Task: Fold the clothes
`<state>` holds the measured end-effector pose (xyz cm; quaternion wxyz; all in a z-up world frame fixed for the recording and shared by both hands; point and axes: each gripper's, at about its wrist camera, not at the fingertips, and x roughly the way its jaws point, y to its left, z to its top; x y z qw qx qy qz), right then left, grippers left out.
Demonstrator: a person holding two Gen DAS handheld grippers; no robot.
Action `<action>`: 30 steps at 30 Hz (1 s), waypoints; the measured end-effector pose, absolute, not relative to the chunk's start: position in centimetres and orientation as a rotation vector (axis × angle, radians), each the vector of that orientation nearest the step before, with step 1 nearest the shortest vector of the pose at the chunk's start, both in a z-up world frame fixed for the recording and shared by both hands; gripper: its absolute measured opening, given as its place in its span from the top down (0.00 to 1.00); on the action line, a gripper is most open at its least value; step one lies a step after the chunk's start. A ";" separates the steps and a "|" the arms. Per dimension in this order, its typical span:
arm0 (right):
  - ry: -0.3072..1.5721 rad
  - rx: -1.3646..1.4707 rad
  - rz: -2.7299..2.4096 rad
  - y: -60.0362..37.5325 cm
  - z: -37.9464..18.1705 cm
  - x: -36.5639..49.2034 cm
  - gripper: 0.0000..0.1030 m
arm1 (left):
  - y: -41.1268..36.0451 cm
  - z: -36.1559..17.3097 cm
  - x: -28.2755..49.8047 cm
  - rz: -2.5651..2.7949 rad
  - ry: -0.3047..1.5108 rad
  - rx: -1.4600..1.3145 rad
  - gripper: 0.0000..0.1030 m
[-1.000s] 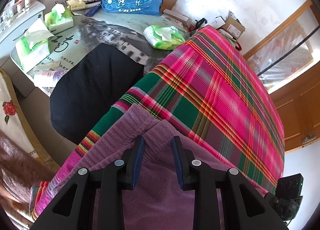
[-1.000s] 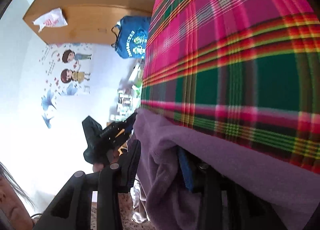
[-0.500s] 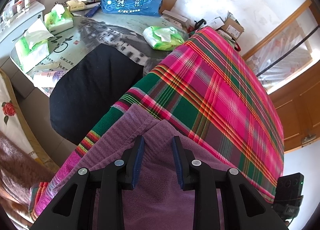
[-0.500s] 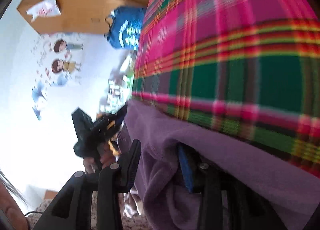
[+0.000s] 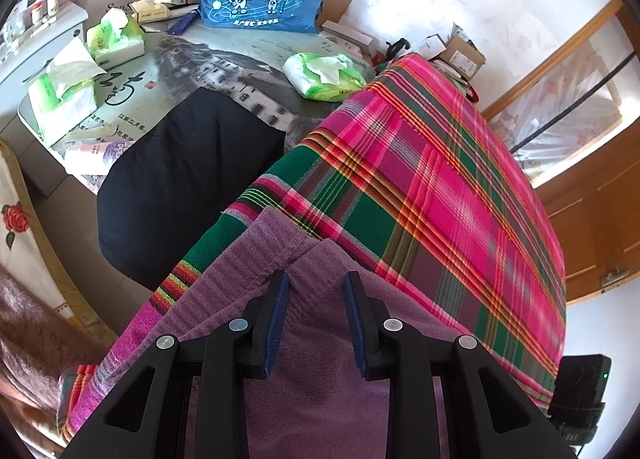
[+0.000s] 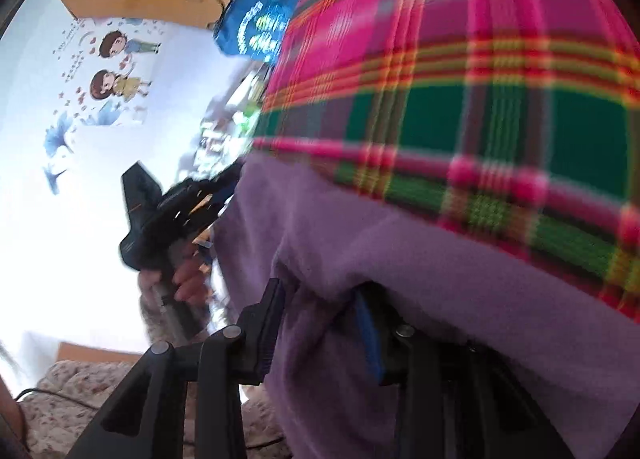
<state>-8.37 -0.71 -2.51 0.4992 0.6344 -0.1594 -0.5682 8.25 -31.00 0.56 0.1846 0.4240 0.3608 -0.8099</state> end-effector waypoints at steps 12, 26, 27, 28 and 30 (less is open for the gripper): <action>-0.435 1.487 -1.399 0.2 -1.6 -10.1 0.85 | -31.1 0.5 8.3 -2.291 1.027 1.194 0.71; -0.553 1.550 -1.302 0.3 -3.0 -9.8 0.83 | -31.2 0.5 8.4 -2.294 1.032 1.192 0.71; -0.548 1.546 -1.299 0.2 -2.9 -9.6 0.77 | -31.2 0.5 8.4 -2.295 1.032 1.191 0.71; -0.543 1.542 -1.300 0.2 -2.8 -9.4 0.76 | -31.2 0.5 8.4 -2.295 1.032 1.190 0.71; -0.531 1.537 -1.300 0.0 -2.7 -9.1 0.73 | -31.2 0.4 8.4 -2.296 1.030 1.190 0.71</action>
